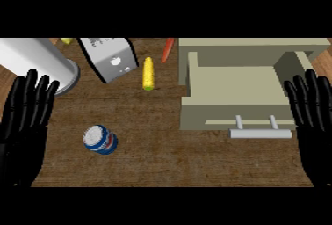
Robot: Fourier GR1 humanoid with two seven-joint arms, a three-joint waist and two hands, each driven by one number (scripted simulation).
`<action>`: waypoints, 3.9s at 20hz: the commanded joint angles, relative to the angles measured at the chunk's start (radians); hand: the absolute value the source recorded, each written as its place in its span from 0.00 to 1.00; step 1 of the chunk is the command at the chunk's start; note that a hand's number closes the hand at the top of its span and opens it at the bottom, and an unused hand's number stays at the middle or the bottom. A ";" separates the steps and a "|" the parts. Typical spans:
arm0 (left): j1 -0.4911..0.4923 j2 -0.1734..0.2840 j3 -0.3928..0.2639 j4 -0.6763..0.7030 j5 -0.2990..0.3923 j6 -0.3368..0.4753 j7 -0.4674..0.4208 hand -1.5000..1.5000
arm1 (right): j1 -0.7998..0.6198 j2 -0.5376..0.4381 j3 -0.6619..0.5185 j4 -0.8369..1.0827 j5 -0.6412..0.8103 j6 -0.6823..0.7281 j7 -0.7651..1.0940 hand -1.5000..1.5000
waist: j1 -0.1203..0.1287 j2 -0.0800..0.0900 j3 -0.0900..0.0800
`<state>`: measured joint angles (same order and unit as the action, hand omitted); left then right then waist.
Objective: Pick up the can, place it into the drawer and close the drawer
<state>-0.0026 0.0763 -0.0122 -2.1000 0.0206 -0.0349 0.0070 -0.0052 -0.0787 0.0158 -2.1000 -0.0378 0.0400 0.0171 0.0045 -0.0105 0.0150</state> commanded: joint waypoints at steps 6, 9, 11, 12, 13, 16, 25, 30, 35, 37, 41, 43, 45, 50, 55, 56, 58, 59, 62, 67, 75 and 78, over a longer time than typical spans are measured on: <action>0.100 0.057 0.051 -0.112 0.128 -0.122 0.020 0.00 | -0.005 -0.017 -0.018 -0.050 0.013 0.003 0.069 0.00 | -0.001 0.009 -0.015; 0.161 0.059 0.038 -0.018 0.021 -0.029 0.225 0.00 | 0.083 0.013 -0.102 0.040 0.056 -0.116 0.193 0.00 | -0.004 0.011 -0.014; 0.180 0.062 0.032 -0.094 0.030 -0.018 0.315 0.00 | 0.140 0.012 -0.105 -0.001 0.041 -0.103 0.198 0.00 | -0.007 0.008 -0.014; 0.186 0.098 0.085 -0.163 0.100 -0.035 0.393 0.00 | 0.130 0.007 -0.126 -0.003 0.021 -0.101 0.202 0.00 | -0.001 0.007 -0.014; 0.189 0.082 0.065 -0.107 0.048 -0.037 0.319 0.00 | 0.158 -0.013 -0.149 0.040 0.012 -0.068 0.150 0.00 | -0.005 0.009 -0.014; 0.235 0.085 0.070 -0.250 0.110 -0.051 0.434 0.00 | 0.208 -0.020 -0.166 -0.065 -0.017 -0.050 0.186 0.00 | -0.005 0.009 -0.015; 0.348 0.064 0.182 -0.250 0.180 -0.152 0.339 0.00 | 0.298 -0.041 -0.321 0.003 -0.162 0.079 0.065 0.00 | -0.003 0.009 -0.015; 0.384 0.026 0.231 -0.339 0.280 -0.126 0.442 0.00 | 0.302 -0.046 -0.348 0.005 -0.200 0.119 0.069 0.00 | -0.001 0.009 -0.015; 0.233 0.026 0.234 -0.314 0.344 -0.013 0.610 0.00 | 0.377 -0.060 -0.409 0.012 -0.265 0.203 -0.005 0.00 | -0.015 0.009 -0.014; 0.240 -0.018 0.188 -0.284 0.308 -0.016 0.585 0.00 | 0.387 -0.023 -0.382 -0.065 -0.223 0.156 0.048 0.00 | -0.012 0.010 -0.015; 0.155 0.005 0.215 -0.238 0.345 0.016 0.647 0.00 | 0.368 -0.068 -0.450 -0.032 -0.299 0.204 0.082 0.00 | -0.010 0.010 -0.015; 0.171 -0.036 0.182 -0.176 0.297 0.006 0.589 0.00 | 0.438 -0.034 -0.450 -0.092 -0.307 0.238 0.068 0.00 | -0.013 0.009 -0.015; 0.166 -0.025 0.221 -0.108 0.347 -0.045 0.538 0.00 | 0.448 0.011 -0.435 -0.033 -0.258 0.267 -0.009 0.00 | -0.010 0.010 -0.015; 0.155 -0.073 0.132 -0.062 0.223 0.009 0.488 0.00 | 0.384 -0.085 -0.551 -0.003 -0.370 0.301 0.080 0.00 | -0.009 0.010 -0.015; 0.136 -0.062 0.150 0.091 0.216 -0.037 0.382 0.00 | 0.399 -0.006 -0.521 -0.016 -0.293 0.309 0.049 0.00 | -0.007 0.010 -0.015; 0.113 -0.063 0.131 0.073 0.198 -0.004 0.430 0.00 | 0.423 -0.064 -0.601 -0.027 -0.382 0.354 0.072 0.00 | -0.010 0.010 -0.015; 0.047 -0.033 0.153 0.077 0.208 0.022 0.490 0.00 | 0.429 -0.021 -0.580 -0.077 -0.377 0.339 0.110 0.00 | -0.011 0.010 -0.015; 0.077 -0.053 0.163 0.165 0.190 -0.001 0.389 0.00 | 0.421 -0.021 -0.594 -0.028 -0.375 0.359 0.063 0.00 | -0.011 0.010 -0.015; 0.122 -0.075 0.114 0.269 0.148 -0.026 0.236 0.00 | 0.425 0.002 -0.583 -0.072 -0.364 0.354 0.087 0.00 | -0.010 0.010 -0.015; 0.135 -0.068 0.142 0.358 0.151 -0.021 0.191 0.00 | 0.415 0.031 -0.573 -0.067 -0.312 0.377 0.085 0.00 | -0.008 0.010 -0.015; 0.140 -0.056 0.180 0.498 0.131 -0.002 -0.006 0.00 | 0.421 -0.008 -0.690 -0.048 -0.432 0.439 0.109 0.00 | -0.008 0.010 -0.015; 0.122 -0.051 0.198 0.607 0.114 -0.003 -0.074 0.00 | 0.437 0.031 -0.679 -0.108 -0.427 0.427 0.147 0.00 | -0.009 0.010 -0.015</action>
<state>0.1238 0.0232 0.1617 -1.5842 0.1432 -0.0353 0.0132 0.4361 -0.0651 -0.6561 -2.1786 -0.4575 0.4726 0.1290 -0.0055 -0.0005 -0.0003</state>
